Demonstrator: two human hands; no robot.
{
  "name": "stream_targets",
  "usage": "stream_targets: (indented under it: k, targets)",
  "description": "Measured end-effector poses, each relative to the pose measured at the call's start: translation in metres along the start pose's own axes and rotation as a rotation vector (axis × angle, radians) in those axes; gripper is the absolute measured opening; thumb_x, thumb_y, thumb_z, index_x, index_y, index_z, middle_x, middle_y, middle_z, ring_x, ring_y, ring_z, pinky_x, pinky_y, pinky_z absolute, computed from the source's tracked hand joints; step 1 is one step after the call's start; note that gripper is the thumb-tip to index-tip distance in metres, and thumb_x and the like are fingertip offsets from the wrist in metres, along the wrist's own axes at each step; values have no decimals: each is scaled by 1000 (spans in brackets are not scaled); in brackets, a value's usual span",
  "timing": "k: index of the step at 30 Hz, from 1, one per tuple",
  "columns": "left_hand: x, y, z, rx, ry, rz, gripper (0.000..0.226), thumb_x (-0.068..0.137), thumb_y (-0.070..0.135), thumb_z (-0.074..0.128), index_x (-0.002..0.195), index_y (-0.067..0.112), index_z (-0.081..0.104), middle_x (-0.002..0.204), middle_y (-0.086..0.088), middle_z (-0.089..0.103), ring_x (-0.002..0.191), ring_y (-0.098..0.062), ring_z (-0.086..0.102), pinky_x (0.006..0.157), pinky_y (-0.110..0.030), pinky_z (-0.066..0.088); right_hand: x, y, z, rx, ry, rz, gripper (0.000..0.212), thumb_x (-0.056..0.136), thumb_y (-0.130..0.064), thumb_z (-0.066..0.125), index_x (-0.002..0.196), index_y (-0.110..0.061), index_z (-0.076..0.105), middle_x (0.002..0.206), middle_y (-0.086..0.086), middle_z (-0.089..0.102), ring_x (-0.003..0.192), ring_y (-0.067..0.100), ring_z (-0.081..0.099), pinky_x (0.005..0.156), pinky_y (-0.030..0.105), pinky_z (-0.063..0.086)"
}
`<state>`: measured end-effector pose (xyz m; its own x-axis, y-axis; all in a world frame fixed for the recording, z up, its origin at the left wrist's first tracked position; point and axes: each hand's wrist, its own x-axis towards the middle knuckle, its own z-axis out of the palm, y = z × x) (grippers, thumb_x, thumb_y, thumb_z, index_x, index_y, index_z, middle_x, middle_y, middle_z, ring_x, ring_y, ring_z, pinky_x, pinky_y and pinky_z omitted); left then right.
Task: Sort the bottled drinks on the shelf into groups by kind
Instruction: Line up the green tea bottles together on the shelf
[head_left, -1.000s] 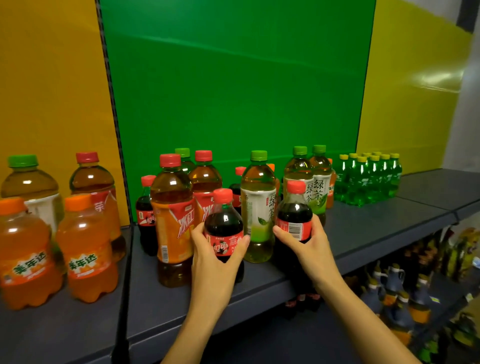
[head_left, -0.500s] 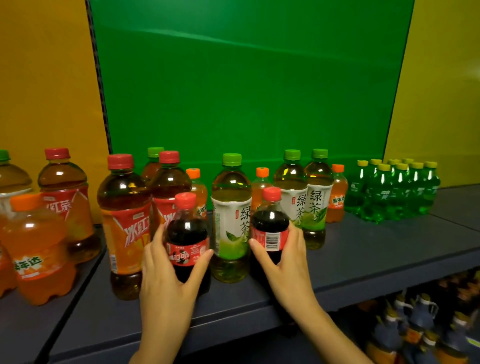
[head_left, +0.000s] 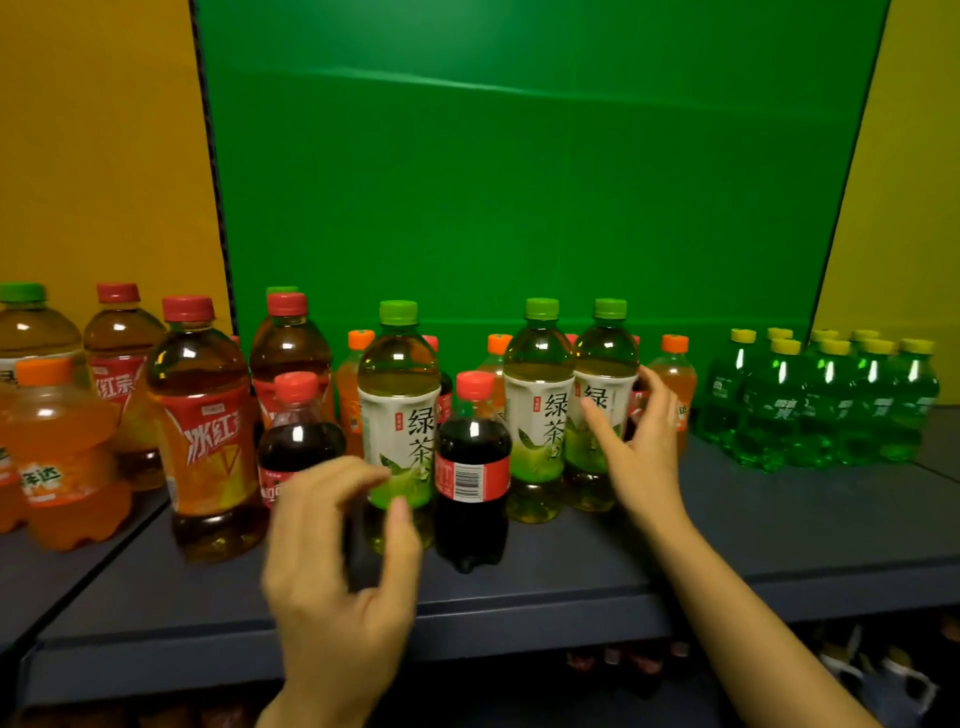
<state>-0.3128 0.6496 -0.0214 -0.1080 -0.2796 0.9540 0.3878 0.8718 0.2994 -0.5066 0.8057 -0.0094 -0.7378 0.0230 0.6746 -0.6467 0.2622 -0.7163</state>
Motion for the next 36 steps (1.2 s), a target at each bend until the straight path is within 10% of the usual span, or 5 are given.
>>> stream_targets:
  k: [8, 15, 21, 26, 36]
  targets:
    - [-21, 50, 91, -161, -380, -178, 52, 81, 39, 48, 129, 21, 39, 128, 11, 40, 124, -2, 36, 104, -12, 28, -3, 25, 6, 190, -179, 222, 41, 81, -27, 69, 111, -18, 43, 101, -9, 58, 103, 16, 58, 76, 20, 44]
    - [-12, 49, 165, 63, -219, -377, 89, 81, 26, 60, 146, 5, 3, 156, -9, -2, 145, -17, -8, 118, -32, 4, -10, 29, -23, 147, -113, 195, 39, 79, -28, 69, 106, -16, 44, 101, -2, 61, 96, 18, 60, 81, 35, 48]
    - [15, 31, 176, 0, -220, -694, 99, 72, 18, 75, 144, 6, 8, 151, -13, 22, 137, -25, 28, 102, -25, 31, -12, 29, -43, 171, -118, 185, 38, 81, -23, 69, 109, -22, 44, 98, -8, 58, 89, 8, 55, 81, 26, 41]
    - [13, 19, 179, -146, -211, -840, 69, 66, 15, 81, 119, 4, 36, 119, -12, 52, 94, -18, 51, 66, -17, 34, -16, 33, -51, 171, -94, 191, 42, 80, -25, 68, 116, -14, 49, 91, -22, 57, 84, -7, 54, 80, 27, 43]
    - [-2, 48, 159, -144, -340, -672, 55, 62, 27, 80, 99, 19, 39, 89, 5, 52, 85, -14, 53, 73, -31, 48, -29, 17, -71, 195, -55, 232, 35, 73, -40, 72, 100, -25, 56, 93, -16, 62, 96, 14, 61, 83, 33, 48]
